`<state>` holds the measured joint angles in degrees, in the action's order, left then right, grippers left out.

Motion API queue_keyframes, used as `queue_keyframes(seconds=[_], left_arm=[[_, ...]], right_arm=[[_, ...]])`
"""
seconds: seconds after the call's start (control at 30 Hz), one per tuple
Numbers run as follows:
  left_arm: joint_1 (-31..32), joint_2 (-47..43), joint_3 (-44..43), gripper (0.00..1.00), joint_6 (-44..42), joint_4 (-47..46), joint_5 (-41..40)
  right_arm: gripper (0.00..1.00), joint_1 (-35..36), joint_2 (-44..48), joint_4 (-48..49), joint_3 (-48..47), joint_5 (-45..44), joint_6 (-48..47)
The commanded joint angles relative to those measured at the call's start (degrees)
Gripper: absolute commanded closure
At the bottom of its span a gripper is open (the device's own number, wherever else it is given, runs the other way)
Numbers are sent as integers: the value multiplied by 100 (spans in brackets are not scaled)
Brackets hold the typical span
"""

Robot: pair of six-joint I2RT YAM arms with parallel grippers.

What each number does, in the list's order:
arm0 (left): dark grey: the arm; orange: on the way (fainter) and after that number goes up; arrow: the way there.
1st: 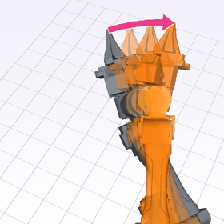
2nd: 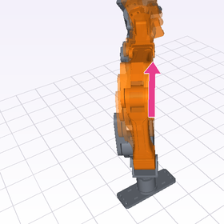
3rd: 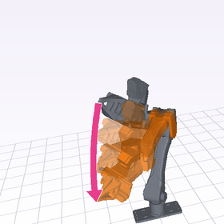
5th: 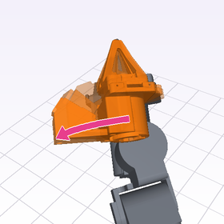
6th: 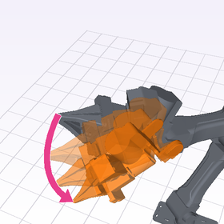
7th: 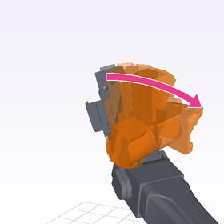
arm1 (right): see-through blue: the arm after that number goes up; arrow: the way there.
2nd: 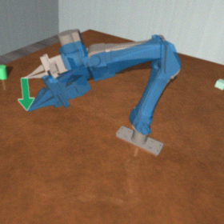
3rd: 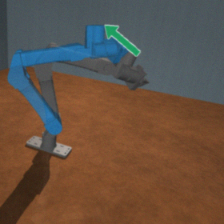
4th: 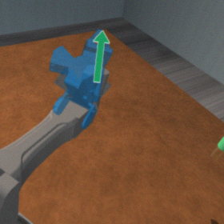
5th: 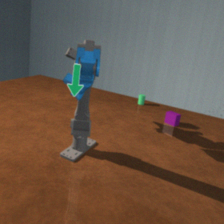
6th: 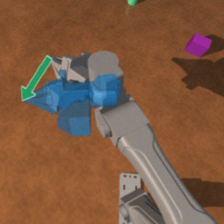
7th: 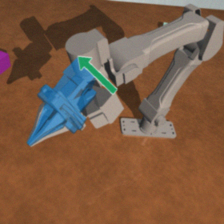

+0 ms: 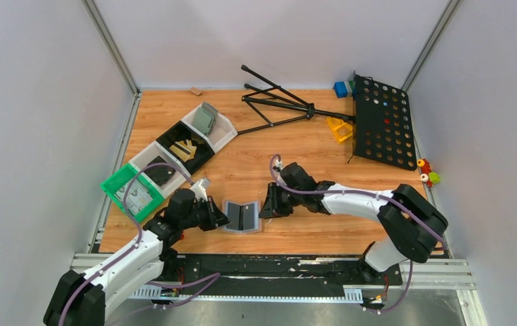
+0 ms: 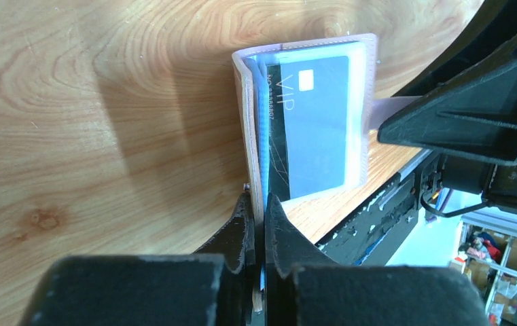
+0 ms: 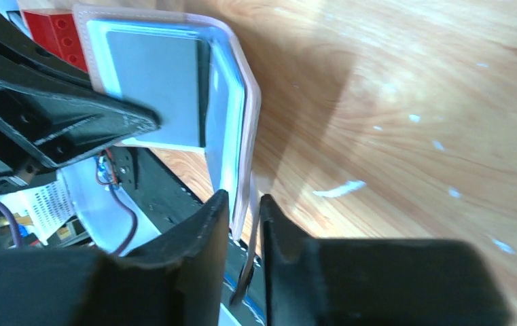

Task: Take the credit cards out of the card holder
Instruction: Remove the credit card from the card holder.

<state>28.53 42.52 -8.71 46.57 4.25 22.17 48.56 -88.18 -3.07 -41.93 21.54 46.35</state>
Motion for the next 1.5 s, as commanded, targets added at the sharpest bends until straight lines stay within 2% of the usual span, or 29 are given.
queue_keyframes(seconds=[0.0,0.17,0.27,0.43,0.6,0.93,1.07,1.17,1.33,1.47], left_arm=[[21,-157,-167,100,-112,-245,131],[21,-365,-215,100,140,-515,393],[21,-441,-288,100,301,-722,555],[21,-405,-141,100,1121,-1905,1063],[21,-279,-7,100,1853,-3127,1414],[21,-116,108,100,2794,-4808,1783],[21,-67,112,100,2964,-5087,1844],[21,-65,114,100,3093,-5272,1869],[21,-29,130,100,3306,-5564,1914],[25,-7,163,100,3362,-5649,1899]], right_arm=[[70,-346,680,-280,266,-241,-308],[50,-449,1599,-554,315,-293,-548],[48,-404,1989,-312,340,37,-552],[55,-356,2017,824,551,809,-153],[65,-358,2017,1722,910,1024,308],[66,-353,2264,2629,1252,1100,830],[68,-360,2204,3370,1387,1258,1184],[73,-356,2174,3535,1343,1327,1287],[85,-358,2210,3935,1372,1461,1470],[91,-356,2231,4257,1399,1551,1584]])
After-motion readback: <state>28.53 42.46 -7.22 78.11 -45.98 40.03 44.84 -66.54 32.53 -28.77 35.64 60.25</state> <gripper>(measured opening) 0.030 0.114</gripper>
